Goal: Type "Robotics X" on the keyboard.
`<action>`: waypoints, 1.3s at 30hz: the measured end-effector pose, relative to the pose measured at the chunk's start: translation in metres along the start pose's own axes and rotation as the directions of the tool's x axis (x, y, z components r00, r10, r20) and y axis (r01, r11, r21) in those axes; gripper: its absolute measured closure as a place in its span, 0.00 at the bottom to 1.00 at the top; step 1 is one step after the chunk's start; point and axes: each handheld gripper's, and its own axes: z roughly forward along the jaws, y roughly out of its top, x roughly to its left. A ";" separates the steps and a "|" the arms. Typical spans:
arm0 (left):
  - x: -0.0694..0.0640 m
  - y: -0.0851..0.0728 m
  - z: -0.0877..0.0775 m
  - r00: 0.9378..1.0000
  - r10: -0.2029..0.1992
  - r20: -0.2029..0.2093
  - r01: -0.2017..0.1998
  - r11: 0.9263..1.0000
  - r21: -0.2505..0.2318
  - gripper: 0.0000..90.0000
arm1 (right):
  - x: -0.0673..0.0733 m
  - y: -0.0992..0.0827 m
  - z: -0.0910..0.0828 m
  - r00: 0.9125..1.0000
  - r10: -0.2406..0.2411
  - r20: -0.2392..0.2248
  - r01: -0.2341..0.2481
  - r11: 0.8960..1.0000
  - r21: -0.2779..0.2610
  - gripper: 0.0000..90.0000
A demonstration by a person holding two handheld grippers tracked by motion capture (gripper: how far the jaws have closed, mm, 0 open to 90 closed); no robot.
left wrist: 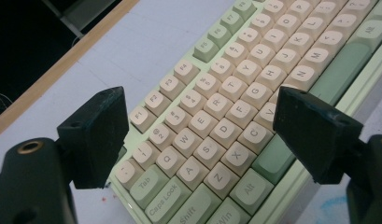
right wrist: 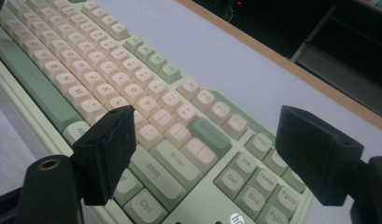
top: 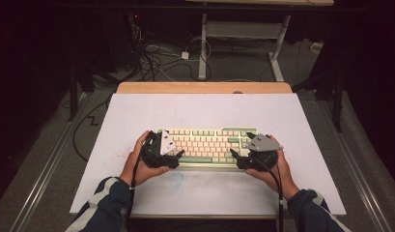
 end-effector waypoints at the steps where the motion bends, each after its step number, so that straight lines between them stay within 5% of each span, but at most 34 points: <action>1: 0.000 0.000 -0.001 1.000 -0.001 0.004 0.001 1.000 -0.001 0.19 | 0.000 0.001 -0.001 1.000 0.002 0.004 -0.002 1.000 -0.004 0.24; 39: -0.008 0.003 -0.034 0.999 0.052 0.011 -0.051 0.998 -0.046 0.19 | 0.000 0.002 -0.042 1.000 -0.009 0.027 0.010 0.999 -0.035 0.25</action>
